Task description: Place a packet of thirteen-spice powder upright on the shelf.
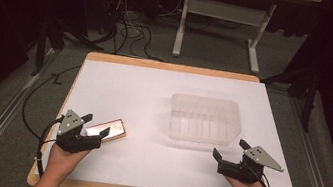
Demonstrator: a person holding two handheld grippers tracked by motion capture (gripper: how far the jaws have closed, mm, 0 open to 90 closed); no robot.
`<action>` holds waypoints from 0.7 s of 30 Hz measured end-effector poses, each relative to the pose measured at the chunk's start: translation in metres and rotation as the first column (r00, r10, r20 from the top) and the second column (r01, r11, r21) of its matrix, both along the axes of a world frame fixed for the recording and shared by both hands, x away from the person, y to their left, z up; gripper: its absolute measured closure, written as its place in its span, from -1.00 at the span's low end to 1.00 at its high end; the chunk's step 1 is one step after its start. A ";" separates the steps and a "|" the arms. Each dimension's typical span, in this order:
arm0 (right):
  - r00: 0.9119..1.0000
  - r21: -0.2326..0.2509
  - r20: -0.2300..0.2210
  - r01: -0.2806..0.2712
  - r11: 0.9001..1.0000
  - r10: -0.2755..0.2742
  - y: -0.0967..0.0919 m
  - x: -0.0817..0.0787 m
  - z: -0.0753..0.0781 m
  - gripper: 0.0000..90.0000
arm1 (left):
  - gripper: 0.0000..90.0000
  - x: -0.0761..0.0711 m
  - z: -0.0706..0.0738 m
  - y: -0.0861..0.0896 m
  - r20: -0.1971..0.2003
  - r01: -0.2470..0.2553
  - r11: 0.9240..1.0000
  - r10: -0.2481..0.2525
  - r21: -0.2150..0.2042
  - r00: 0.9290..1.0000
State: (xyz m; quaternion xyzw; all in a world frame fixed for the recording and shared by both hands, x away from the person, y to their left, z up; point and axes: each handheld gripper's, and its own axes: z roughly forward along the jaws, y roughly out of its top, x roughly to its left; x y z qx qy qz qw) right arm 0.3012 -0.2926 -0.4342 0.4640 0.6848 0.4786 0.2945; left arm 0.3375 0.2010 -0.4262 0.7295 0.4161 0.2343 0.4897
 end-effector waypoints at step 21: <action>1.000 -0.010 -0.002 -0.019 1.000 0.019 0.002 0.001 -0.001 -1.00 | -0.07 0.023 -0.014 0.007 -0.086 -0.043 0.996 0.050 0.073 0.995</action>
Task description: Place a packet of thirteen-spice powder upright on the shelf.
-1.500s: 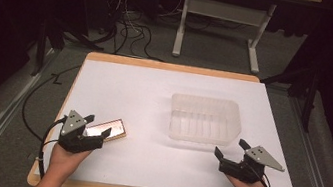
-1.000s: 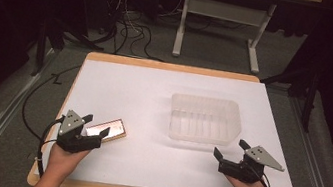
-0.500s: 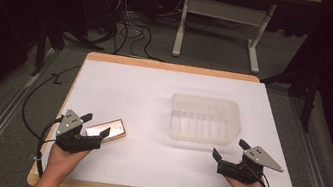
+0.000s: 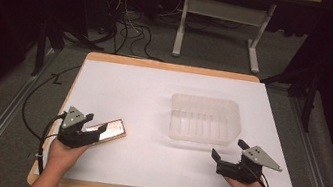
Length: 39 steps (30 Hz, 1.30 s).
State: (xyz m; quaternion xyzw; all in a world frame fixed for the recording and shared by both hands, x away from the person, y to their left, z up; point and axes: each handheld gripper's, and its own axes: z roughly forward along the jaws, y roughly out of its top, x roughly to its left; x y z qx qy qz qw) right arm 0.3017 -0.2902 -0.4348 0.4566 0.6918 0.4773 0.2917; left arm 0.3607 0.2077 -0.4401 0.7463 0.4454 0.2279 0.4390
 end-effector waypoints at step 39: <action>0.999 0.003 -0.029 -0.030 1.000 0.030 0.002 0.003 -0.004 -0.99 | 0.94 -0.012 -0.010 -0.028 -0.157 0.039 0.981 -0.009 0.188 0.988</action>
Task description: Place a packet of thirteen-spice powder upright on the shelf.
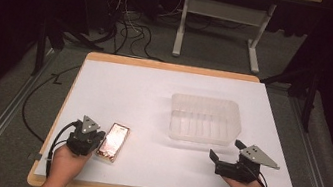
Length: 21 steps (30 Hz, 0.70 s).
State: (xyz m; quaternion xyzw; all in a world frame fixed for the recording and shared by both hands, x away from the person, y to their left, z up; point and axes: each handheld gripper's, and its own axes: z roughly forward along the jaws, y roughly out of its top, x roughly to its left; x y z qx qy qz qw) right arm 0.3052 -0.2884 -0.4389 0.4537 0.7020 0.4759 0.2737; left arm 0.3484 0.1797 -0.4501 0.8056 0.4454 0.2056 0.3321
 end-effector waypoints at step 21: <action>1.000 0.009 -0.013 0.005 1.000 -0.005 -0.001 0.000 0.000 -0.99 | 0.22 0.006 0.020 -0.029 -0.142 0.059 0.995 -0.047 0.080 0.989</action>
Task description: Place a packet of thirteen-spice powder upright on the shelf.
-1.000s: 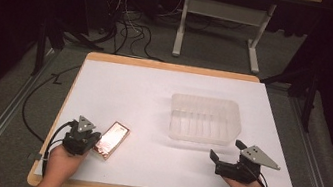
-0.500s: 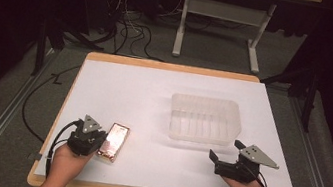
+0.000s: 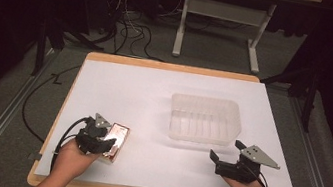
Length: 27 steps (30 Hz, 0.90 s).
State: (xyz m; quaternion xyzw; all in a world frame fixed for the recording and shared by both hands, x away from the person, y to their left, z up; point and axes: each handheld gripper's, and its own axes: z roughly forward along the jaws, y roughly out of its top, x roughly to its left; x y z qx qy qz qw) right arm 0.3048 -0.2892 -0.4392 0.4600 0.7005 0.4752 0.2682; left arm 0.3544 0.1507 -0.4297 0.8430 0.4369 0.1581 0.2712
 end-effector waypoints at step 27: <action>1.000 -0.011 -0.004 -0.008 1.000 0.008 0.002 0.000 0.000 -0.98 | -0.62 0.037 -0.001 -0.021 -0.364 -0.031 0.989 0.081 0.141 0.928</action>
